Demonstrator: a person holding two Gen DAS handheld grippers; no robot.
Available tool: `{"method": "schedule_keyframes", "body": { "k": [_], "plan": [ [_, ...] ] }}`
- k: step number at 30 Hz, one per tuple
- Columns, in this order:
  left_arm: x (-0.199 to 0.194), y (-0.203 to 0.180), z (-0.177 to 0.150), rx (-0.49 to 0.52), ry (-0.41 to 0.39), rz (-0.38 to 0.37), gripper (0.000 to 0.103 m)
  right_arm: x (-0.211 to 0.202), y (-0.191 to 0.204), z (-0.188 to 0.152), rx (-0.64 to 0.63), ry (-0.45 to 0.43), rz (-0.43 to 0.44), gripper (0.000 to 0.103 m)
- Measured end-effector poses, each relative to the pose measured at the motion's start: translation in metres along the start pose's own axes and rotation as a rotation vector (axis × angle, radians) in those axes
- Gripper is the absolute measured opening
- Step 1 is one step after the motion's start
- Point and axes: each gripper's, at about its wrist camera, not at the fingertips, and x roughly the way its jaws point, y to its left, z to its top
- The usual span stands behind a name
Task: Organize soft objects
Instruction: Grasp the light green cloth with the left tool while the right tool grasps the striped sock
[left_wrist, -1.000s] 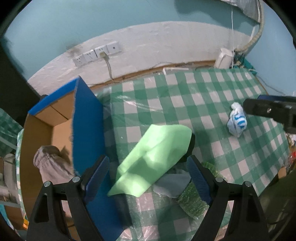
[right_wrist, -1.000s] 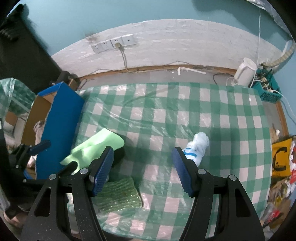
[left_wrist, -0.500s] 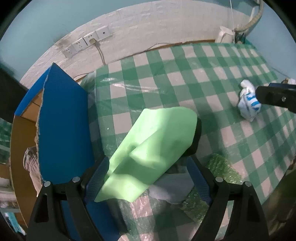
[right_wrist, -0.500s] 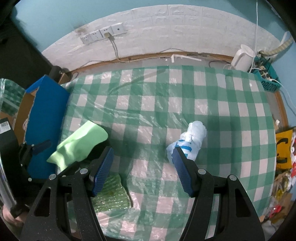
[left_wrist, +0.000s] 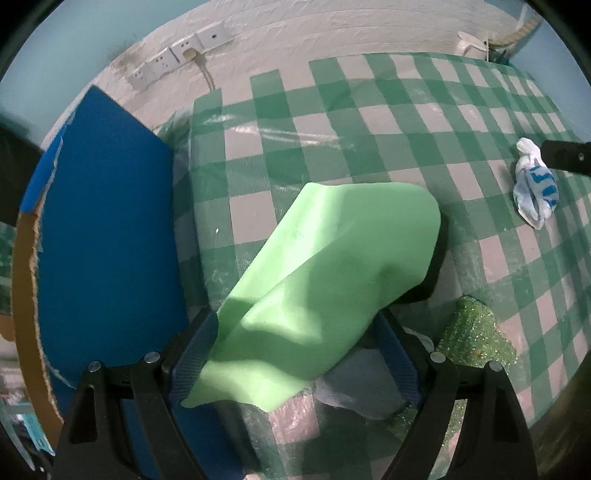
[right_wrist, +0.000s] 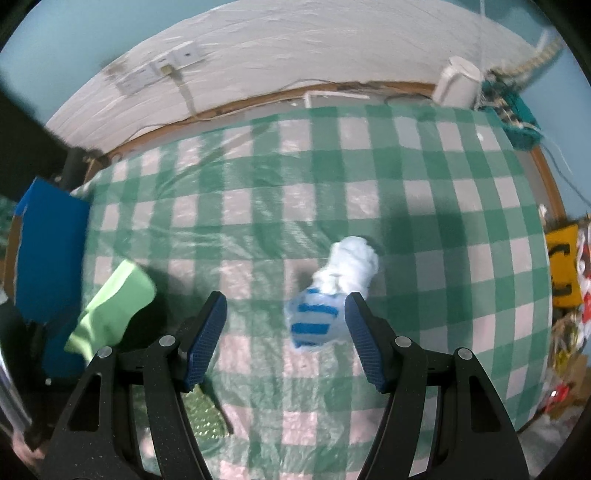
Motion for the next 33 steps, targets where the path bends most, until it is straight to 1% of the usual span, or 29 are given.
{"method": "schedule_keyframes", "body": {
  "k": [3,5,6,8,9,11,14,17,22,23,25,26,28,30,33],
  "plan": [
    [0.000,0.004,0.001,-0.024,0.004,-0.036,0.079,0.010,-0.010,0.003,0.053,0.021,-0.006,0.066],
    [-0.002,0.007,0.002,-0.034,-0.001,-0.059,0.064,0.018,-0.013,0.004,0.068,0.035,-0.019,0.066],
    [-0.003,0.008,0.003,-0.039,-0.003,-0.069,0.060,0.022,-0.013,0.004,0.069,0.043,-0.029,0.066],
    [-0.005,0.010,0.003,-0.053,-0.004,-0.091,0.044,0.029,-0.013,0.004,0.068,0.056,-0.041,0.066],
    [-0.005,0.012,0.004,-0.059,-0.004,-0.098,0.040,0.031,-0.014,0.004,0.070,0.060,-0.048,0.066],
    [-0.007,0.015,0.005,-0.067,-0.011,-0.113,0.028,0.036,-0.014,0.004,0.068,0.068,-0.067,0.066],
    [-0.011,0.019,0.006,-0.092,-0.023,-0.136,0.018,0.041,-0.015,0.004,0.065,0.078,-0.083,0.066],
    [-0.015,0.028,0.008,-0.118,-0.036,-0.155,0.013,0.046,-0.012,0.004,0.049,0.091,-0.106,0.066],
    [-0.022,0.041,0.009,-0.158,-0.066,-0.193,0.011,0.053,-0.010,0.000,0.017,0.114,-0.124,0.066],
    [-0.024,0.043,0.009,-0.166,-0.073,-0.200,0.011,0.054,-0.009,-0.001,0.000,0.118,-0.129,0.064],
    [-0.026,0.047,0.012,-0.186,-0.088,-0.210,0.011,0.056,-0.006,-0.003,-0.029,0.130,-0.130,0.045],
    [-0.027,0.049,0.013,-0.195,-0.092,-0.216,0.011,0.057,-0.005,-0.004,-0.036,0.137,-0.128,0.045],
    [-0.025,0.050,0.014,-0.203,-0.091,-0.225,0.010,0.055,-0.002,-0.005,-0.055,0.134,-0.124,0.042],
    [-0.024,0.048,0.007,-0.210,-0.088,-0.223,0.009,0.053,0.004,-0.007,-0.071,0.130,-0.116,0.040],
    [-0.027,0.052,0.004,-0.214,-0.094,-0.229,0.007,0.045,0.009,-0.010,-0.100,0.112,-0.093,0.039]
  ]
}}
